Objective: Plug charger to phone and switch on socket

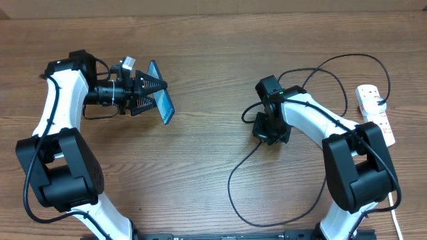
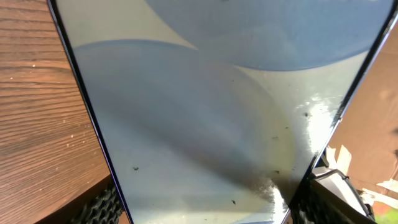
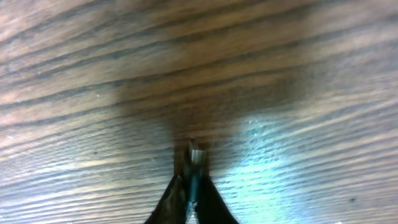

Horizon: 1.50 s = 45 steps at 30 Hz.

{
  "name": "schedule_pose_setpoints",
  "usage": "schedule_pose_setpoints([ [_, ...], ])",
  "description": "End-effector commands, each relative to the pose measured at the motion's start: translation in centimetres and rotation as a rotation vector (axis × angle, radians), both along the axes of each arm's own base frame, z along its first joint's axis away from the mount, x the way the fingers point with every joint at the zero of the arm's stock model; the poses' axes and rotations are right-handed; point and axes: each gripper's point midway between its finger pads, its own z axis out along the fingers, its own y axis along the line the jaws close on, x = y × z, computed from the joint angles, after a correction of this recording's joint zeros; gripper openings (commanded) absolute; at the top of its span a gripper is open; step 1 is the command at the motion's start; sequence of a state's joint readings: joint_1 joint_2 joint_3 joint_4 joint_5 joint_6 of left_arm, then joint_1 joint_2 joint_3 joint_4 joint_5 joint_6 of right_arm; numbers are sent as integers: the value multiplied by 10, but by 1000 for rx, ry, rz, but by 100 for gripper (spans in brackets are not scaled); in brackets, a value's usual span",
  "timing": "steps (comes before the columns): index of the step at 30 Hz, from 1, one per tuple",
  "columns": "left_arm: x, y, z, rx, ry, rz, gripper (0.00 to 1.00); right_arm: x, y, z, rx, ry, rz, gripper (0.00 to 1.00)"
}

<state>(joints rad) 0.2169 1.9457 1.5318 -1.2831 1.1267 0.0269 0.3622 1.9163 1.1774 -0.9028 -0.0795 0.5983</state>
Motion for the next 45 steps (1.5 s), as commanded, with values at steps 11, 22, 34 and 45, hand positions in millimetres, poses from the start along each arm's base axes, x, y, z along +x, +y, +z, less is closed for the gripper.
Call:
schedule_pose_setpoints([
  [11,-15,11,-21,196,177,40,4,-11,41,7,262,26,286,4],
  [22,-27,4,-32,274,331,61,4,-57,89,154,769,-298,826,4],
  [34,-43,-51,-43,390,430,-2,4,-119,102,186,981,-320,1109,4],
  [45,-54,-65,-53,499,444,-40,4,-114,130,175,910,-184,889,4],
])
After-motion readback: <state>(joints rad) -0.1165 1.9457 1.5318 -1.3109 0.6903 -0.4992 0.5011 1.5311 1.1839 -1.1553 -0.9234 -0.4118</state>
